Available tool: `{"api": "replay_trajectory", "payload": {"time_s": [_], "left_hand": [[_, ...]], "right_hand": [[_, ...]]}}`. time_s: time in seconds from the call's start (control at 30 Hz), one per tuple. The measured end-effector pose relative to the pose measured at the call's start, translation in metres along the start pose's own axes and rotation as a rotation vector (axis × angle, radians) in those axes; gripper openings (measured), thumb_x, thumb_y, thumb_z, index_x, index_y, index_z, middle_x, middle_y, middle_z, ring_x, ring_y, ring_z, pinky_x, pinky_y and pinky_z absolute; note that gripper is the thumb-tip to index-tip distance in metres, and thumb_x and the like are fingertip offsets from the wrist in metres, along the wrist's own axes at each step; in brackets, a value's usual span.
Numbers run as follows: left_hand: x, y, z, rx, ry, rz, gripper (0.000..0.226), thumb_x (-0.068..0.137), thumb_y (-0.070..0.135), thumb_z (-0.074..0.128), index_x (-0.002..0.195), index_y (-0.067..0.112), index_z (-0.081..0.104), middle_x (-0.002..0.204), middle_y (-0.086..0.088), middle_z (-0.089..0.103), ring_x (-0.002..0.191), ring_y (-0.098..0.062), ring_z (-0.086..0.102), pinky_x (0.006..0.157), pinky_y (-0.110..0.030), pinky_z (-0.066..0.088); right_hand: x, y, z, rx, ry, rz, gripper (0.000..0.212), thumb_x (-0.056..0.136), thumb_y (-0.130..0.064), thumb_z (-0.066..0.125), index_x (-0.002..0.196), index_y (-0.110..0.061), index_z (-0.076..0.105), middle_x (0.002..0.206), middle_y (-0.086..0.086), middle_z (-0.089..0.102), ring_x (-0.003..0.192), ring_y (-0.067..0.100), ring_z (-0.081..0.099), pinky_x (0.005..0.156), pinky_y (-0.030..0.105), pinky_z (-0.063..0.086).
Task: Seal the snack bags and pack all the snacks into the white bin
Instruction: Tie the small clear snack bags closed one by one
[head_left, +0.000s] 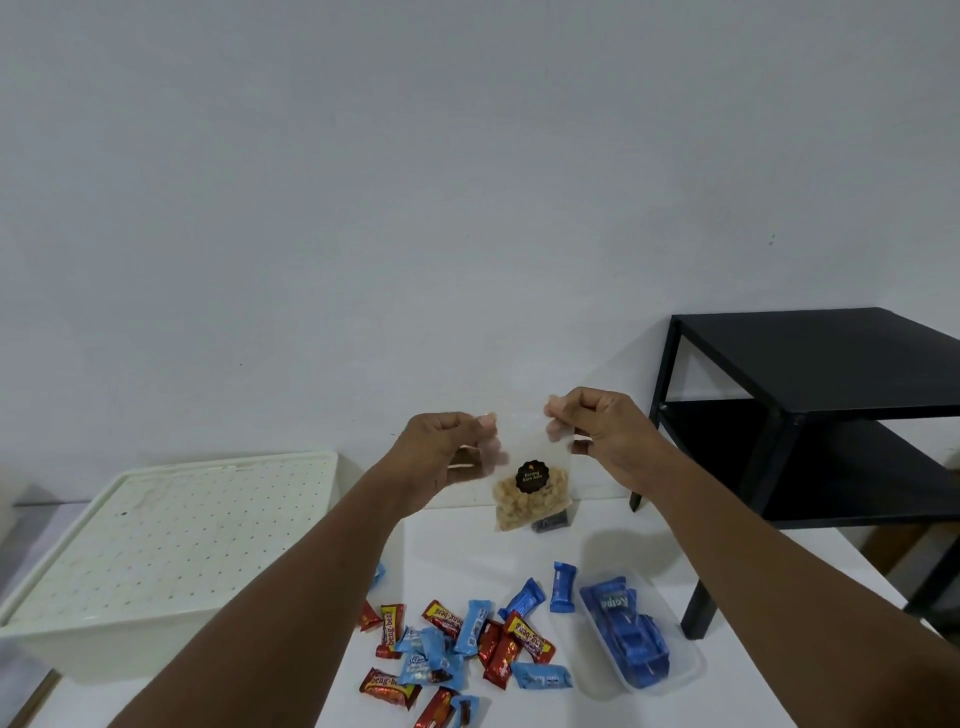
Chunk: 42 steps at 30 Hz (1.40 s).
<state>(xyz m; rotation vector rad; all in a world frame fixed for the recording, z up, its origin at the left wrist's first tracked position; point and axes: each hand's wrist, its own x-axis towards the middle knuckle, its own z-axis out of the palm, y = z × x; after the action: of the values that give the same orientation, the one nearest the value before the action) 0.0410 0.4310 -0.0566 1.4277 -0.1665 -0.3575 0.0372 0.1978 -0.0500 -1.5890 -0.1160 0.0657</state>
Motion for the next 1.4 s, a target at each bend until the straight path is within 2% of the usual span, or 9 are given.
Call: {"api": "replay_trajectory", "payload": {"time_s": [0.17,0.27,0.4,0.5,0.57,0.67,0.8,1.17,1.4], "left_hand": [[-0.003,0.005,0.001,-0.032,-0.187,-0.255,0.048,0.084,0.052,0.067,0.093,0.005,0.067,0.095,-0.014,0.071,0.103,-0.037,0.071,0.088,-0.042,0.057],[-0.001,0.003,0.008,-0.010,-0.198,-0.206,0.024,0.087,0.031,0.070,0.085,0.007,0.070,0.088,-0.012,0.070,0.097,-0.034,0.072,0.074,-0.035,0.059],[0.003,0.001,0.010,-0.002,-0.135,-0.127,0.019,0.094,0.019,0.065,0.087,0.002,0.069,0.085,-0.014,0.070,0.088,-0.035,0.073,0.079,-0.041,0.058],[0.005,-0.004,0.014,0.100,-0.022,-0.018,0.025,0.096,0.022,0.065,0.090,-0.002,0.067,0.086,-0.015,0.071,0.083,-0.032,0.071,0.076,-0.040,0.059],[0.007,-0.009,0.018,0.153,0.043,0.063,0.029,0.096,0.022,0.065,0.090,-0.006,0.065,0.086,-0.018,0.069,0.079,-0.030,0.068,0.070,-0.033,0.058],[0.008,-0.016,0.024,0.256,0.091,0.143,0.025,0.096,0.022,0.066,0.084,0.000,0.066,0.079,-0.016,0.068,0.074,-0.025,0.067,0.070,-0.034,0.061],[0.005,-0.019,0.022,0.264,0.122,0.139,0.026,0.098,0.021,0.062,0.086,-0.001,0.067,0.079,-0.015,0.071,0.074,-0.023,0.069,0.070,-0.035,0.062],[0.001,-0.028,0.017,0.332,0.076,0.146,0.021,0.094,0.026,0.067,0.082,0.010,0.066,0.076,-0.007,0.070,0.069,-0.015,0.067,0.069,-0.032,0.060],[0.003,-0.038,0.007,0.398,0.128,0.103,0.025,0.096,0.037,0.062,0.092,0.013,0.067,0.094,-0.004,0.074,0.089,-0.023,0.072,0.078,-0.037,0.062]], "right_hand": [[0.001,-0.012,0.000,-0.144,-0.154,0.062,0.040,0.069,-0.038,0.083,0.092,-0.005,0.077,0.092,0.008,0.076,0.089,0.017,0.067,0.083,0.038,0.045],[0.005,-0.015,0.006,-0.143,-0.141,0.043,0.033,0.067,-0.035,0.086,0.087,-0.010,0.079,0.092,0.008,0.075,0.088,0.019,0.066,0.085,0.040,0.047],[0.003,-0.013,0.013,-0.149,-0.055,0.019,0.036,0.070,-0.035,0.084,0.092,-0.008,0.078,0.096,-0.001,0.077,0.091,0.012,0.066,0.085,0.033,0.049],[0.001,-0.006,0.027,-0.179,0.162,-0.025,0.028,0.081,-0.042,0.078,0.090,-0.016,0.075,0.082,-0.007,0.070,0.078,0.010,0.059,0.071,0.026,0.045],[0.000,0.000,0.035,-0.120,0.276,0.036,0.043,0.081,-0.054,0.074,0.086,-0.011,0.070,0.073,-0.001,0.060,0.068,0.014,0.052,0.061,0.028,0.043],[-0.001,0.008,0.045,-0.089,0.137,0.196,0.047,0.084,-0.055,0.070,0.087,-0.008,0.072,0.070,0.001,0.062,0.061,0.016,0.056,0.056,0.030,0.043],[0.000,0.014,0.046,-0.071,0.049,0.152,0.029,0.099,-0.031,0.058,0.084,-0.010,0.070,0.077,0.005,0.065,0.067,0.017,0.061,0.059,0.029,0.047],[0.001,0.016,0.042,0.022,0.128,0.086,0.027,0.100,-0.019,0.056,0.091,0.005,0.067,0.078,0.017,0.064,0.067,0.025,0.069,0.069,0.041,0.060],[0.008,0.027,0.044,-0.271,0.283,-0.009,0.030,0.098,-0.026,0.057,0.073,-0.015,0.070,0.087,-0.011,0.065,0.084,0.007,0.058,0.074,0.026,0.045]]}}
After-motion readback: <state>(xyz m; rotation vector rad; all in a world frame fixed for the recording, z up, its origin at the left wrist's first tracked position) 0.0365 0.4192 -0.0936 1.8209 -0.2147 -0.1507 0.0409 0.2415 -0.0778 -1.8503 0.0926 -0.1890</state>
